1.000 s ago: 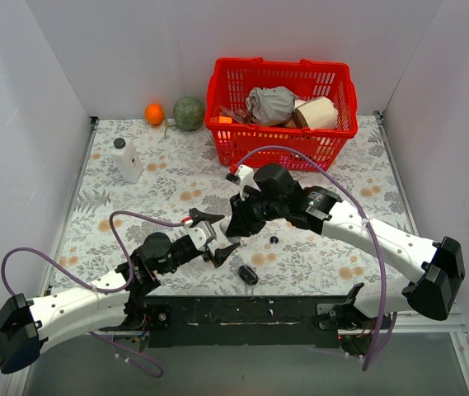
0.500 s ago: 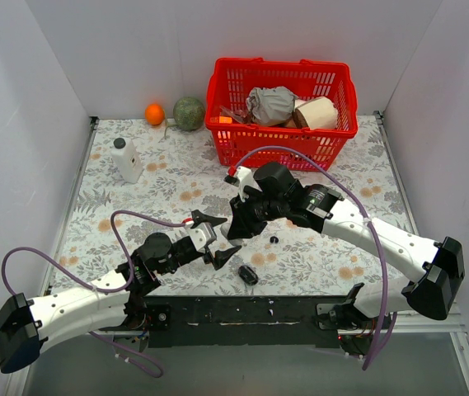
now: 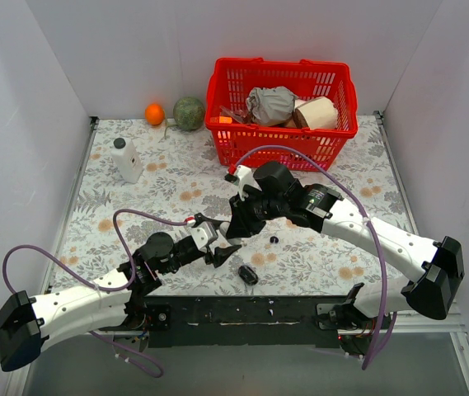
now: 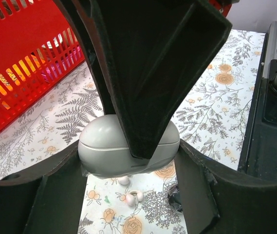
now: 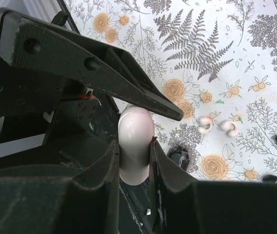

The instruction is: Insert the wireless bluetooth earbuds into the charging case

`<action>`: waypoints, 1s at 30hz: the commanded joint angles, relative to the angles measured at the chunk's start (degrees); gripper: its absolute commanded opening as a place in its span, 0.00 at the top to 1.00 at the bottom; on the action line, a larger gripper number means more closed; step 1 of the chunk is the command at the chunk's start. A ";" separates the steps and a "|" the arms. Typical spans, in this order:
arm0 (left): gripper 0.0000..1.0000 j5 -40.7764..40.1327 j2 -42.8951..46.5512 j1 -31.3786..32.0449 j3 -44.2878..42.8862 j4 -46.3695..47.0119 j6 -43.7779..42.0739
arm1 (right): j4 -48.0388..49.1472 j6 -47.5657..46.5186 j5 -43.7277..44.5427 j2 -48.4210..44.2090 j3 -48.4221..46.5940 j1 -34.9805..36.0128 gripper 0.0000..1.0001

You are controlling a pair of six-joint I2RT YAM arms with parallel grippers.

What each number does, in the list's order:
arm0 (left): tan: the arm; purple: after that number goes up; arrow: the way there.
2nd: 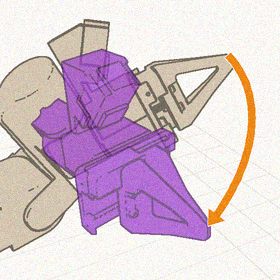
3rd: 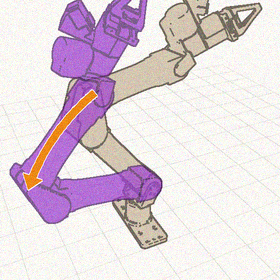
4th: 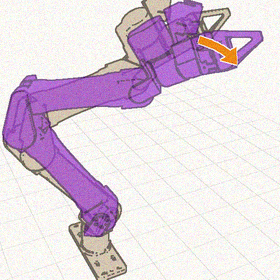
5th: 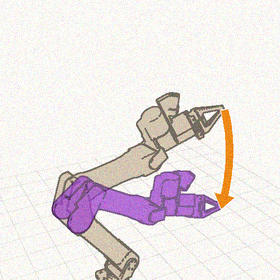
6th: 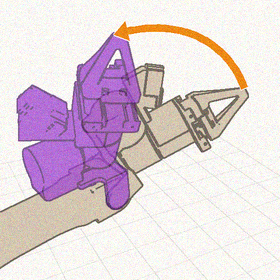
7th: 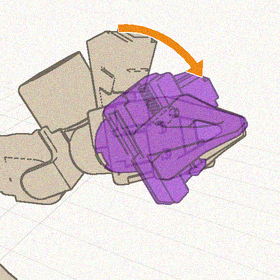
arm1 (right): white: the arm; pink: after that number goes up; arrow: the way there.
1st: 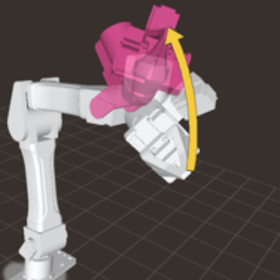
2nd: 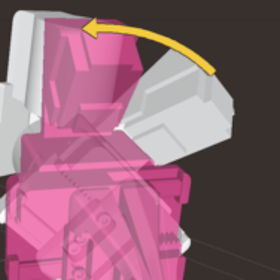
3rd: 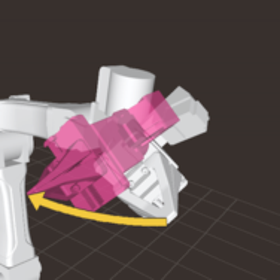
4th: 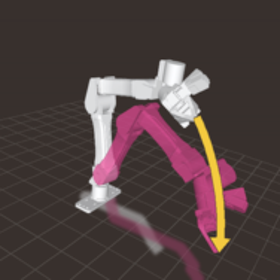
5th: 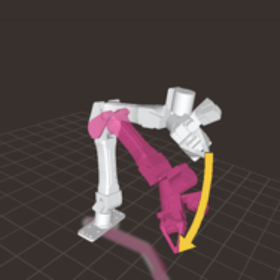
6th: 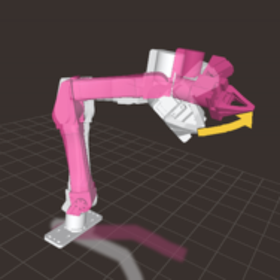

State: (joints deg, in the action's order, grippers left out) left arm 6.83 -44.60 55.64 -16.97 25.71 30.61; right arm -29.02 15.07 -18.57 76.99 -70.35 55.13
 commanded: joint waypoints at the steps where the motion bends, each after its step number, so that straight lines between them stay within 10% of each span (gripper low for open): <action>1: 0.48 -1.64 -0.05 -0.09 -2.01 0.13 -0.90 | 1.59 1.28 -2.17 0.00 -1.37 0.15 0.99; 9: 0.86 -2.61 0.57 -0.09 -2.01 0.47 -1.52 | 1.68 1.37 -0.77 -0.70 -0.58 0.15 0.99; 12: 1.00 -2.70 0.57 -0.09 -1.92 0.39 -1.78 | 1.68 1.72 0.11 -0.88 -0.58 0.15 0.73; 17: 1.00 -2.70 1.09 -0.09 -1.66 0.65 -1.78 | 2.47 3.12 2.47 -1.40 -0.67 0.15 0.43; 30: 1.00 -1.82 2.41 -0.09 -0.87 0.21 -1.78 | 3.70 4.09 7.40 -2.37 0.03 0.15 0.37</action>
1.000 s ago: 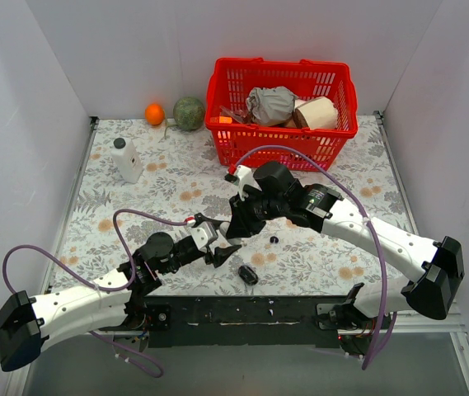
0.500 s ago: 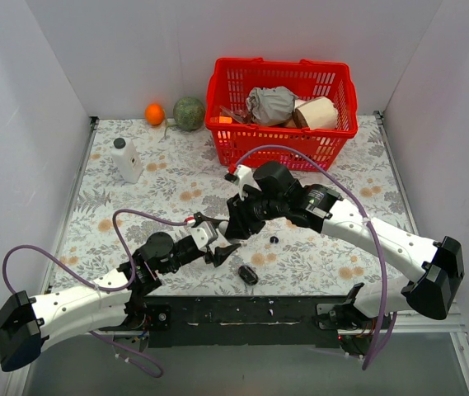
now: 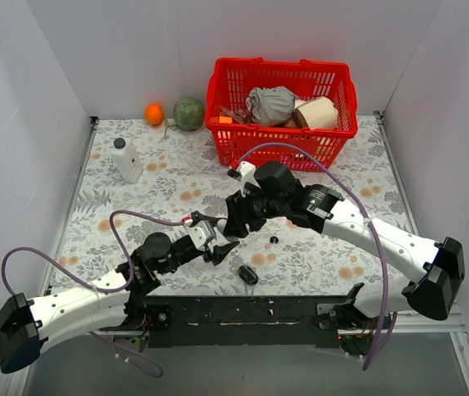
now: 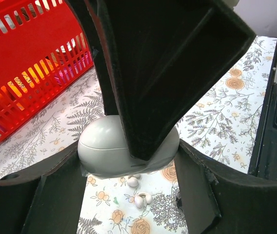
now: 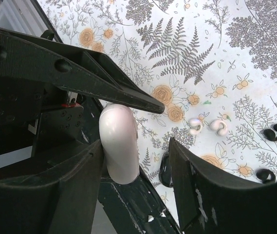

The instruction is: Insert the wireless bluetooth earbuds into the charging case

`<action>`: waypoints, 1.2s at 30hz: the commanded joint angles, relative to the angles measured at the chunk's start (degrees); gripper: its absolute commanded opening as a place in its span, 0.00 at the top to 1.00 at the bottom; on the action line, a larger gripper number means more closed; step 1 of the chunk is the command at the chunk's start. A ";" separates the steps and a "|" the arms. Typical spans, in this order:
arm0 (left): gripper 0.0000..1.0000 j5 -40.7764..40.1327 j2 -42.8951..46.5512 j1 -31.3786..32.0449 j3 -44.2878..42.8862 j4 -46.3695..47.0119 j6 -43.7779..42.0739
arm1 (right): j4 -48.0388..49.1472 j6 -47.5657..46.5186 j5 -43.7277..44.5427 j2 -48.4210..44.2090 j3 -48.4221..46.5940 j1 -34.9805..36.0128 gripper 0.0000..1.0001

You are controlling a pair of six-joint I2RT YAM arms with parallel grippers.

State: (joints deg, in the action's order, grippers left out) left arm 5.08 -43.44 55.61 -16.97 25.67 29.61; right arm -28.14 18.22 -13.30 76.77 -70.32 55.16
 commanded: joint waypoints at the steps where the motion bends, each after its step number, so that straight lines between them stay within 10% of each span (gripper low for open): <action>1: 1.00 0.10 1.25 -0.07 -0.87 0.26 -0.78 | 2.92 1.03 2.31 -2.33 0.01 0.04 0.38; 36: 1.00 -0.51 3.54 -0.07 -1.05 -1.94 -0.95 | 7.92 2.61 1.97 -8.39 3.26 -2.77 0.37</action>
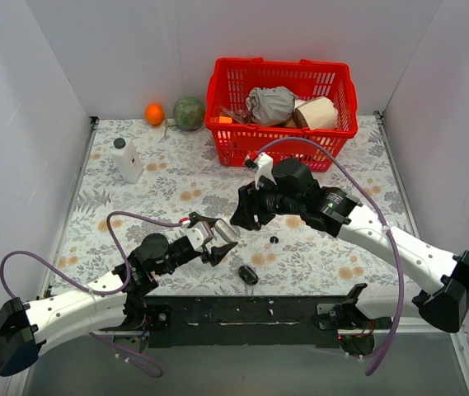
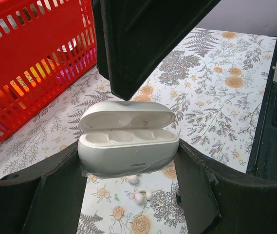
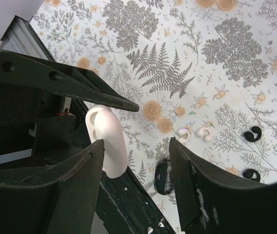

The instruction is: Insert the wireless bluetooth earbuds into the charging case

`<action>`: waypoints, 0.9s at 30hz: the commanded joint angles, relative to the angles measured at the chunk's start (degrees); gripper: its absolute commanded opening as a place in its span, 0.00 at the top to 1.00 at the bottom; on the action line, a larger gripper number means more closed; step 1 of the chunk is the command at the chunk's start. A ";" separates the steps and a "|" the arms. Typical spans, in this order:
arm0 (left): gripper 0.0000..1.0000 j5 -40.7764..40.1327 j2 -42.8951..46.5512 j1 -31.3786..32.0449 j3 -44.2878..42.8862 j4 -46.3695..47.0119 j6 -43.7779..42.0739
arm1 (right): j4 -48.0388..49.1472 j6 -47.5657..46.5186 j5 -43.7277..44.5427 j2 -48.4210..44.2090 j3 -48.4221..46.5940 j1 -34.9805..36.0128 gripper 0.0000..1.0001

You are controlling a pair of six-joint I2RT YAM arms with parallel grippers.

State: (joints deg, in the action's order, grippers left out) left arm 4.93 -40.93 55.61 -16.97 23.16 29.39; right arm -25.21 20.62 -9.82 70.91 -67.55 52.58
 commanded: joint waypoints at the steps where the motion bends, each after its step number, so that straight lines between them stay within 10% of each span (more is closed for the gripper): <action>1: 1.00 -0.36 1.02 -0.07 -1.05 0.49 -0.73 | 5.61 0.30 -2.21 -2.88 0.66 -0.19 0.36; 27: 1.00 -0.53 1.64 -0.07 -1.57 0.66 -0.38 | 2.89 -0.14 -0.02 -0.34 1.37 -0.63 0.38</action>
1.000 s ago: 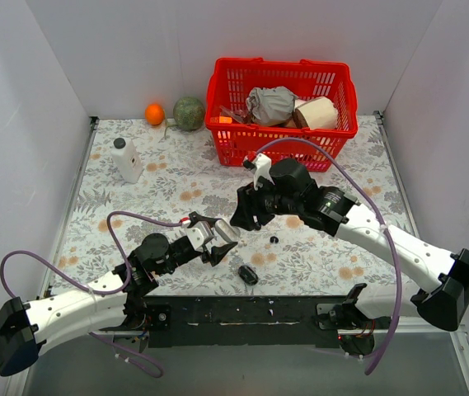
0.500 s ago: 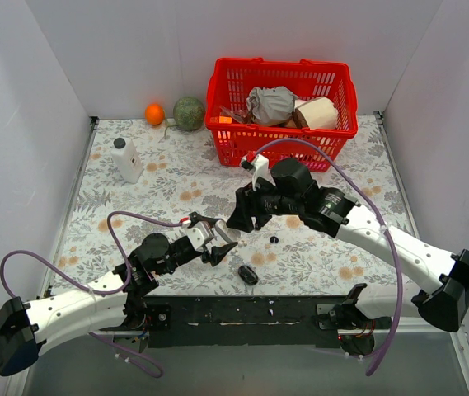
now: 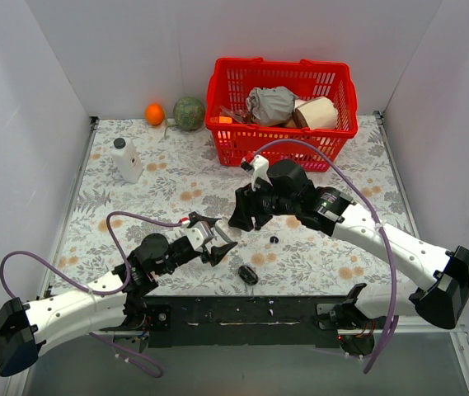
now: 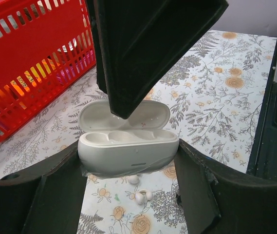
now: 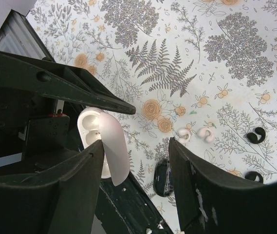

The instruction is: Insert the wireless bluetooth earbuds into the charging case

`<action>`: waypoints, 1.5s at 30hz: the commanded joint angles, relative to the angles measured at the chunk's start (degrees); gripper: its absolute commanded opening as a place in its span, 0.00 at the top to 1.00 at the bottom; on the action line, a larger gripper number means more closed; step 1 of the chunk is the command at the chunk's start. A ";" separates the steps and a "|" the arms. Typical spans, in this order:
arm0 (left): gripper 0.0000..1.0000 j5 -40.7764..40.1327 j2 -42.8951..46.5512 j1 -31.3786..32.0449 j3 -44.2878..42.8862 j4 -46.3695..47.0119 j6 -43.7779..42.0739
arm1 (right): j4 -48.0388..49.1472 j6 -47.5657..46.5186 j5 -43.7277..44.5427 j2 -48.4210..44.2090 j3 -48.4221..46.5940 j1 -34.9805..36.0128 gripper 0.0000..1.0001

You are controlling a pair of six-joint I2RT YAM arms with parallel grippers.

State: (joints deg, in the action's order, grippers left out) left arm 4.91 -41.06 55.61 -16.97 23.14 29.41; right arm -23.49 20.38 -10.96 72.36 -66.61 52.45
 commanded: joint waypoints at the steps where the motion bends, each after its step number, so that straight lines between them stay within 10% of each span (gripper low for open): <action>1: 1.00 -0.60 1.95 -0.07 -1.49 0.68 -0.32 | 1.51 0.10 0.16 -1.96 0.60 -0.50 0.38; 23: 1.00 -0.25 1.33 -0.07 -1.84 1.91 0.39 | 6.87 -0.61 -8.81 -0.38 2.36 -0.50 0.69; 29: 0.99 -0.60 0.81 -0.16 -2.19 1.65 0.82 | 6.17 -1.13 -8.82 0.15 2.19 -0.50 0.99; 40: 0.02 -7.54 -0.16 -0.07 -2.28 0.77 5.75 | -1.56 -9.83 -5.74 -1.52 -3.44 -0.33 0.99; 45: 0.02 -9.74 -0.43 -0.07 -2.54 -0.28 7.06 | -4.11 -11.41 -3.99 -2.31 -6.07 -0.33 0.99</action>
State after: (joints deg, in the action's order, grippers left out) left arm -0.64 -41.58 55.64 -17.96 23.16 35.11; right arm -25.21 11.73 -15.97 72.34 -68.45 51.83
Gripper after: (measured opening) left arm 0.981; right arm 0.047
